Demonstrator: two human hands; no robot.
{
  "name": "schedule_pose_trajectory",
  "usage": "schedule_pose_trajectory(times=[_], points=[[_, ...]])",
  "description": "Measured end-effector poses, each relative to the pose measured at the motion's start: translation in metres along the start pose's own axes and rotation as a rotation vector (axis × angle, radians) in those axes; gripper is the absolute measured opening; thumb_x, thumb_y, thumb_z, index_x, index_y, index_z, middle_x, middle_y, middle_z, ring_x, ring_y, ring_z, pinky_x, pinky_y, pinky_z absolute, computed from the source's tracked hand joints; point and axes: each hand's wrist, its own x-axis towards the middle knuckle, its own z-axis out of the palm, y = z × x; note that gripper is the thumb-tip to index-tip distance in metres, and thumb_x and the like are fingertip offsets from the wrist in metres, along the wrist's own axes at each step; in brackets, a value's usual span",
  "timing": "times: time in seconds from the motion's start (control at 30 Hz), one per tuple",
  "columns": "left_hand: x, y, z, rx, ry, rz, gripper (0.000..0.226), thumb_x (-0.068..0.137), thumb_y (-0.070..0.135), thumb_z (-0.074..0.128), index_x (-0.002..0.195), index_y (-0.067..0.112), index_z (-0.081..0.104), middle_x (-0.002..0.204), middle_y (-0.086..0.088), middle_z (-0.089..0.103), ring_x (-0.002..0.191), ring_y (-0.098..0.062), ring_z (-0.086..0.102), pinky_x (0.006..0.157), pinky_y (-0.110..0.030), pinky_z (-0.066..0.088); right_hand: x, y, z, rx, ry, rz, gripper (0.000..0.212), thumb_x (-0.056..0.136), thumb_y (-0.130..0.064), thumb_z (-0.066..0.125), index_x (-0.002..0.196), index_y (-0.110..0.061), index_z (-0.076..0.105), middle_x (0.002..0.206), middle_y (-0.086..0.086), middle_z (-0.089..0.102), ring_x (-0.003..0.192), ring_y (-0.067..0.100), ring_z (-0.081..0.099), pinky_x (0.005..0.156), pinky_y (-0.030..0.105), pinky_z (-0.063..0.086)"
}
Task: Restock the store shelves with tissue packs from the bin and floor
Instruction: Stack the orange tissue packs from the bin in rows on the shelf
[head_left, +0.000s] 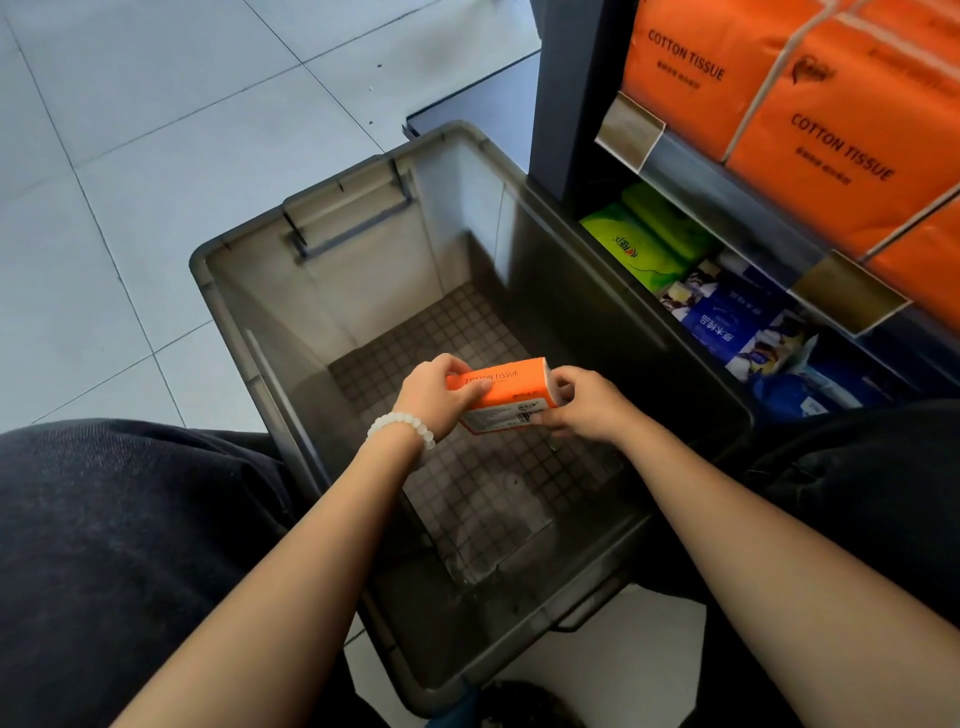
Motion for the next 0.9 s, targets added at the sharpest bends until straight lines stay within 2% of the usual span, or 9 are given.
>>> schedule_pose_trajectory(times=[0.1,0.2,0.33,0.5,0.6,0.73,0.9], points=[[0.001,-0.002,-0.002,-0.01,0.048,0.018,0.033,0.086,0.035,0.064,0.113,0.016,0.056,0.12,-0.004,0.055,0.106,-0.015,0.048,0.085,-0.027,0.039,-0.001,-0.001,-0.002,0.166,-0.019,0.063,0.057,0.075,-0.002,0.074,0.127,-0.012,0.05,0.118,0.007,0.057,0.107,0.021,0.058,0.085,0.036,0.054],[-0.001,-0.006,-0.002,-0.057,0.056,-0.009,0.035,0.087,0.031,0.063,0.118,0.016,0.054,0.123,-0.004,0.053,0.106,-0.014,0.047,0.085,-0.025,0.037,-0.002,-0.003,-0.002,0.353,-0.047,0.111,0.06,0.078,0.008,0.066,0.132,-0.007,0.046,0.125,0.01,0.055,0.108,0.02,0.057,0.076,0.025,0.053],[-0.004,-0.006,-0.001,-0.137,0.053,-0.046,0.036,0.088,0.03,0.062,0.12,0.02,0.051,0.117,0.0,0.051,0.101,-0.013,0.048,0.078,-0.023,0.037,0.0,-0.004,0.001,0.46,-0.028,0.13,0.054,0.084,0.012,0.053,0.135,-0.003,0.044,0.13,0.017,0.053,0.117,0.028,0.054,0.074,0.023,0.05],[-0.006,-0.005,0.001,-0.174,0.036,-0.037,0.038,0.086,0.032,0.064,0.119,0.02,0.05,0.115,0.002,0.049,0.101,-0.014,0.048,0.078,-0.024,0.038,0.004,-0.003,0.002,0.498,0.017,0.132,0.049,0.087,0.006,0.052,0.134,-0.003,0.045,0.13,0.019,0.053,0.118,0.029,0.054,0.091,0.033,0.047],[-0.004,-0.005,0.004,-0.193,0.036,-0.063,0.036,0.087,0.039,0.062,0.115,0.02,0.05,0.113,0.0,0.051,0.099,-0.016,0.05,0.076,-0.026,0.039,0.003,-0.004,0.004,0.469,0.03,0.114,0.048,0.087,0.005,0.053,0.133,-0.004,0.046,0.129,0.015,0.053,0.118,0.027,0.053,0.087,0.029,0.047],[0.001,-0.009,0.009,-0.219,0.071,-0.144,0.032,0.086,0.053,0.056,0.097,0.023,0.05,0.109,-0.008,0.058,0.092,-0.023,0.058,0.067,-0.031,0.043,0.003,-0.004,0.005,0.429,0.033,0.082,0.047,0.086,0.004,0.055,0.131,-0.007,0.048,0.128,0.011,0.054,0.112,0.019,0.055,0.086,0.025,0.047],[0.002,-0.011,0.011,-0.246,0.069,-0.161,0.033,0.084,0.046,0.062,0.098,0.02,0.048,0.113,-0.01,0.054,0.098,-0.026,0.059,0.07,-0.03,0.045,0.002,-0.005,0.004,0.445,0.018,0.085,0.045,0.089,-0.009,0.06,0.132,-0.009,0.048,0.13,0.01,0.052,0.119,0.022,0.052,0.089,0.026,0.045]])
